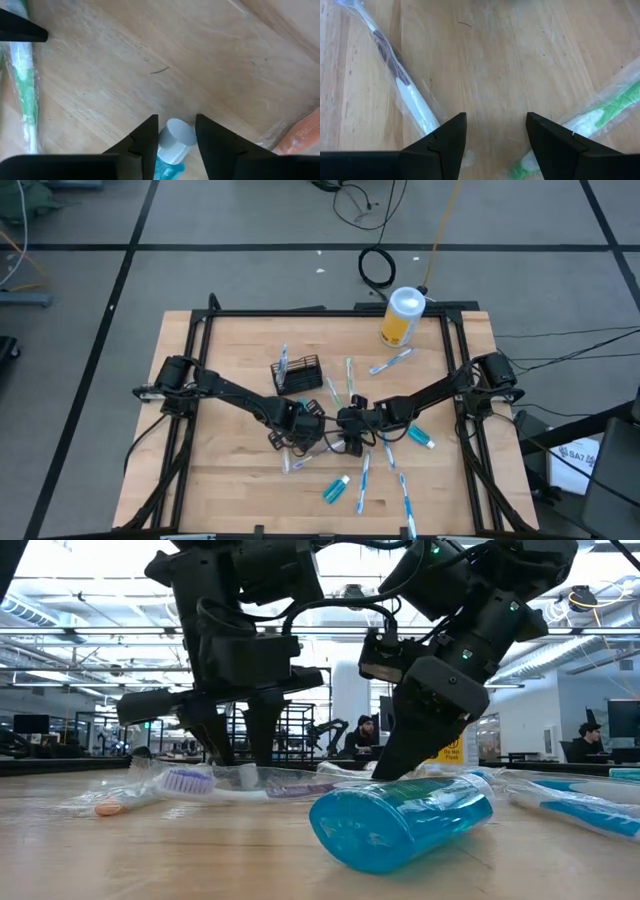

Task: Pick & Place toothbrushing station
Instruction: Put the top left blue mouthwash into the black mesh organizer

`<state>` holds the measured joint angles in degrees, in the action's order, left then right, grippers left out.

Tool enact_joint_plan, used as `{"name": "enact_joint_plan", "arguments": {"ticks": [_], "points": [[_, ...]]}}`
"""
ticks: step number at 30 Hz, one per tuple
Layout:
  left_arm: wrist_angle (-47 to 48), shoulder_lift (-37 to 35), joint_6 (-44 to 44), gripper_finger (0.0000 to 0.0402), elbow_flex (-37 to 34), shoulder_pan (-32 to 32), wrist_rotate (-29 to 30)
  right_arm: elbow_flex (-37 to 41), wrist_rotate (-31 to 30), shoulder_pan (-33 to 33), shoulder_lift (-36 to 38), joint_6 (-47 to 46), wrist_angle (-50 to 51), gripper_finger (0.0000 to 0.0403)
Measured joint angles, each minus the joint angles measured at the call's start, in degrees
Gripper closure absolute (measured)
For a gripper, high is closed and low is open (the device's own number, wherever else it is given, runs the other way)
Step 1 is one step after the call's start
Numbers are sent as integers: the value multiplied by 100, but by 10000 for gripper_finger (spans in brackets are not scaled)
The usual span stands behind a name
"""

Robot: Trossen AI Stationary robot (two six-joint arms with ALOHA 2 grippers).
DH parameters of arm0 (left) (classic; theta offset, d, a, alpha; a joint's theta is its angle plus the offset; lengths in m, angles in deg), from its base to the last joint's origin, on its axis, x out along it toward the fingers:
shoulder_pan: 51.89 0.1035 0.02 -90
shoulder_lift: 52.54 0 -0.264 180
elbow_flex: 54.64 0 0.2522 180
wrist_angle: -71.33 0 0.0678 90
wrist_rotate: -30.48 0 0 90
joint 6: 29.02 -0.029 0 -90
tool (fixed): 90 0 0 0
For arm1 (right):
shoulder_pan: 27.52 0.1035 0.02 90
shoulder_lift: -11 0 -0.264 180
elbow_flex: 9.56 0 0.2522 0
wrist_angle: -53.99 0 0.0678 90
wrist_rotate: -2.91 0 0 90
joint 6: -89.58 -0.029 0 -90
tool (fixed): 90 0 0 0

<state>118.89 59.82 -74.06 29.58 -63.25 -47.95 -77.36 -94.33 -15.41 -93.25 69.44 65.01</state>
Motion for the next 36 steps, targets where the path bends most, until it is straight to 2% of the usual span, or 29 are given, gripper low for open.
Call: {"name": "enact_joint_plan", "arguments": {"ticks": [5,11,14,18,21,23,25,28,31,34,36], "points": [[-30,4,-137,292,0,-16,51,0,-3,0,1,1,19,204],[-52,-59,-186,292,-18,-193,344,0,-7,0,2,60,24,204],[-48,-57,-240,276,-22,-311,832,0,-11,0,2,131,33,204],[214,-57,-166,234,-22,-429,1247,0,-11,0,1,133,33,204],[333,-65,343,204,-17,-545,1227,0,-12,0,1,134,31,204],[366,-120,569,192,40,-607,990,0,-13,0,2,158,31,204],[378,-242,544,187,81,-651,790,0,-13,-2,0,181,37,204],[409,-536,544,190,90,-706,886,0,-15,-2,2,181,37,204],[443,-895,1654,194,92,-584,763,0,-16,-1,0,181,35,204],[415,-1151,3863,201,101,-354,113,0,-17,-2,0,141,33,204],[426,-1211,5246,210,98,-262,44,0,-27,0,2,109,28,204]]}}
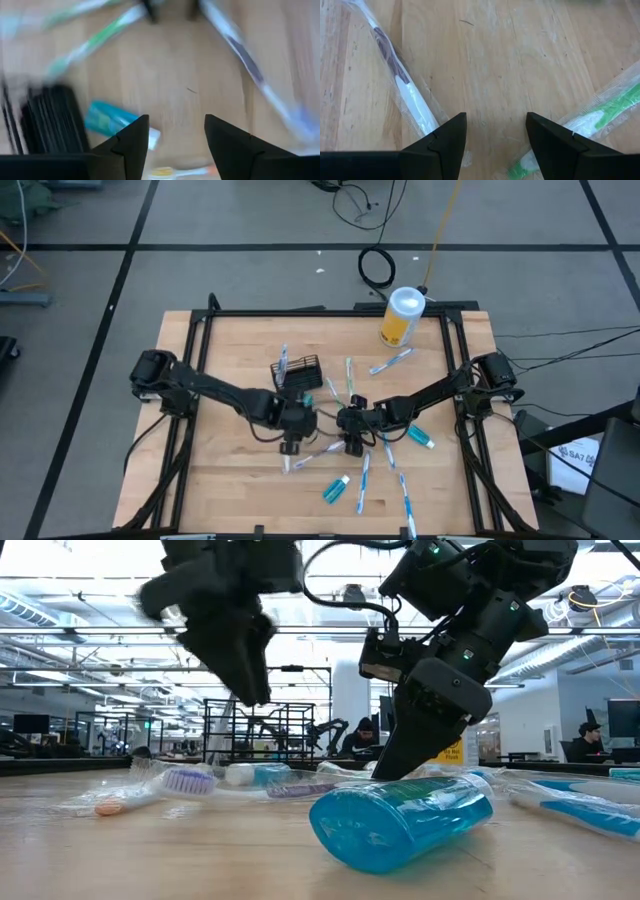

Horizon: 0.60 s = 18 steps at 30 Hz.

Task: Pick & Place toothbrushing station
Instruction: Put the top left blue mouthwash into the black mesh organizer

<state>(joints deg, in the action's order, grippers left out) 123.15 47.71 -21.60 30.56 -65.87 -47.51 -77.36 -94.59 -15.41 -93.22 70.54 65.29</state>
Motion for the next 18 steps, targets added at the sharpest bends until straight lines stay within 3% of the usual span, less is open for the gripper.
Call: {"name": "enact_joint_plan", "arguments": {"ticks": [10,12,18], "points": [[-683,-59,3483,274,-914,-501,1725,0,-11,0,-2,-273,-22,204],[-1174,-70,3909,278,-1110,-612,1995,0,-3,0,-1,-273,-24,204],[-2321,-66,4448,266,-1759,-632,2043,0,2,0,-1,-265,-63,204]]}}
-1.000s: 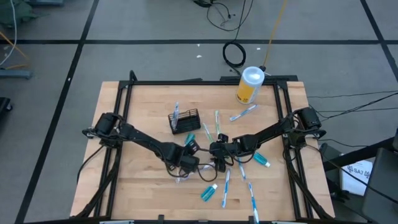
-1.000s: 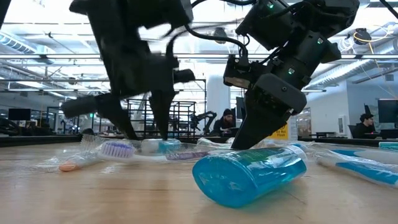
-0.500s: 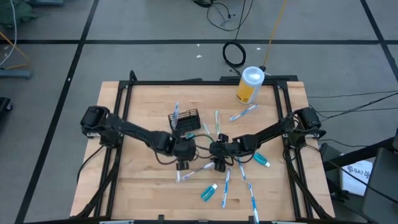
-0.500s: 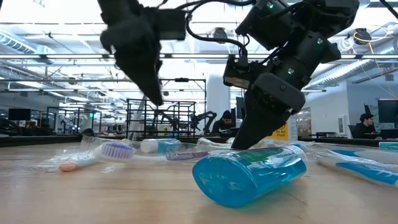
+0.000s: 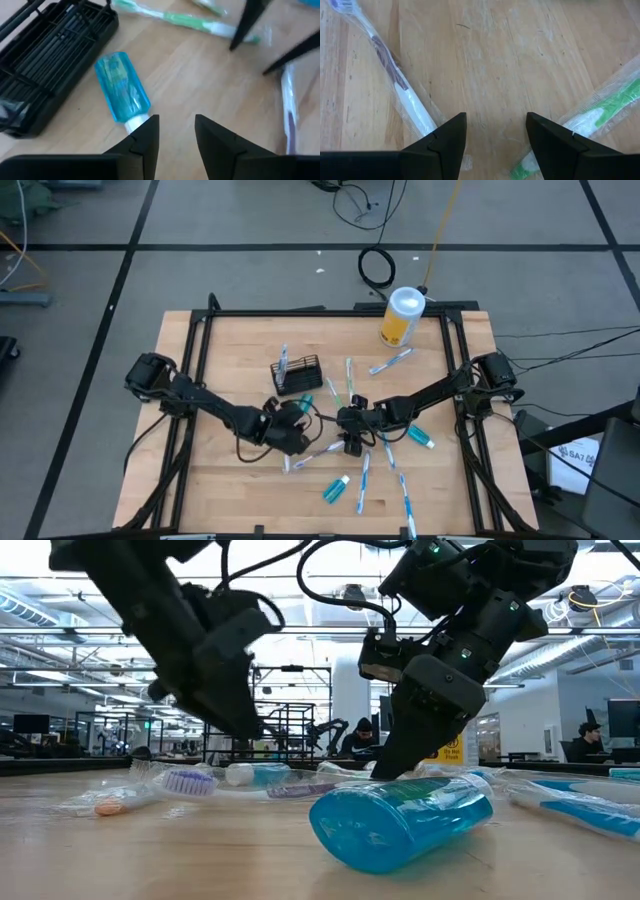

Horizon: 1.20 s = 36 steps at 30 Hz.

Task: Pick & Place toothbrushing station
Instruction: Put the top left blue mouthwash into the black mesh organizer

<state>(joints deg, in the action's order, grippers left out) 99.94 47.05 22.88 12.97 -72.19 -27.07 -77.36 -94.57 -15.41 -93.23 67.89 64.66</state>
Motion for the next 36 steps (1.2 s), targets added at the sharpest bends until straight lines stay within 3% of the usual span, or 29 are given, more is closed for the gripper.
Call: {"name": "enact_joint_plan", "arguments": {"ticks": [9,13,29,36], "points": [[-2,11,297,237,-218,42,136,0,15,0,-4,7,-198,204],[1,15,465,240,-340,53,402,0,15,-1,-4,28,-223,204],[-328,20,660,259,-424,168,249,0,11,0,-4,31,-228,204],[-513,472,750,259,-420,168,151,7,10,0,-4,31,-266,204]]}}
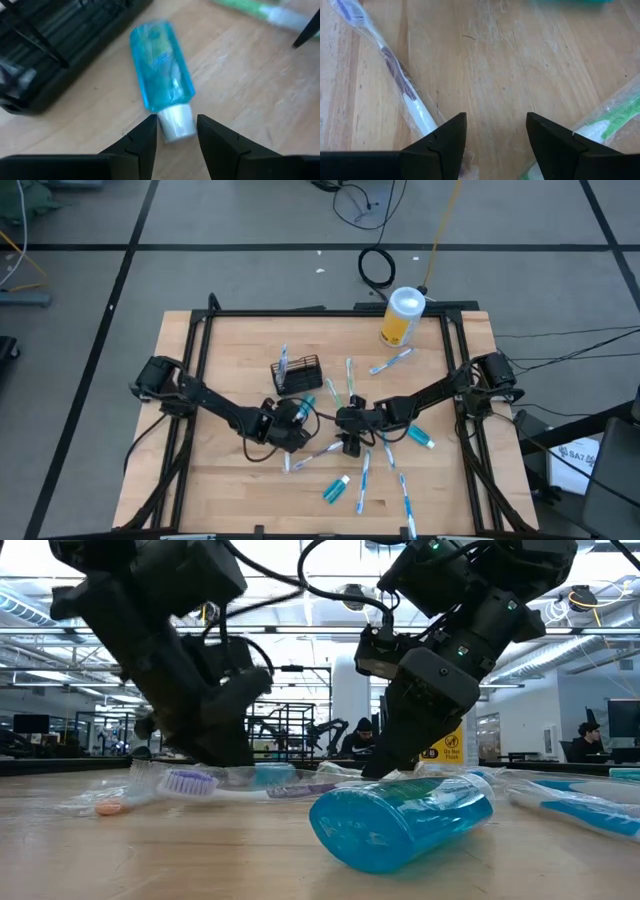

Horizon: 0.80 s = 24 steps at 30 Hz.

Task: Pick & Place toothbrushing station
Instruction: Put the top left blue mouthwash into the black mesh organizer

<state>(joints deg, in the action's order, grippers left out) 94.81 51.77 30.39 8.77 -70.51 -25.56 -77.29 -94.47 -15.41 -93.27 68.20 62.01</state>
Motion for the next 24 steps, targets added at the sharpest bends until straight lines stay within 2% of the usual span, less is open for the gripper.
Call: {"name": "enact_joint_plan", "arguments": {"ticks": [9,18,24], "points": [[-1,84,-353,260,9,-63,-39,151,-6,0,7,4,-83,204],[-73,75,-536,300,9,-52,-114,401,5,0,7,161,-941,204],[-69,-20,-828,291,20,-64,-268,410,-2,0,7,315,-1030,204]]}}
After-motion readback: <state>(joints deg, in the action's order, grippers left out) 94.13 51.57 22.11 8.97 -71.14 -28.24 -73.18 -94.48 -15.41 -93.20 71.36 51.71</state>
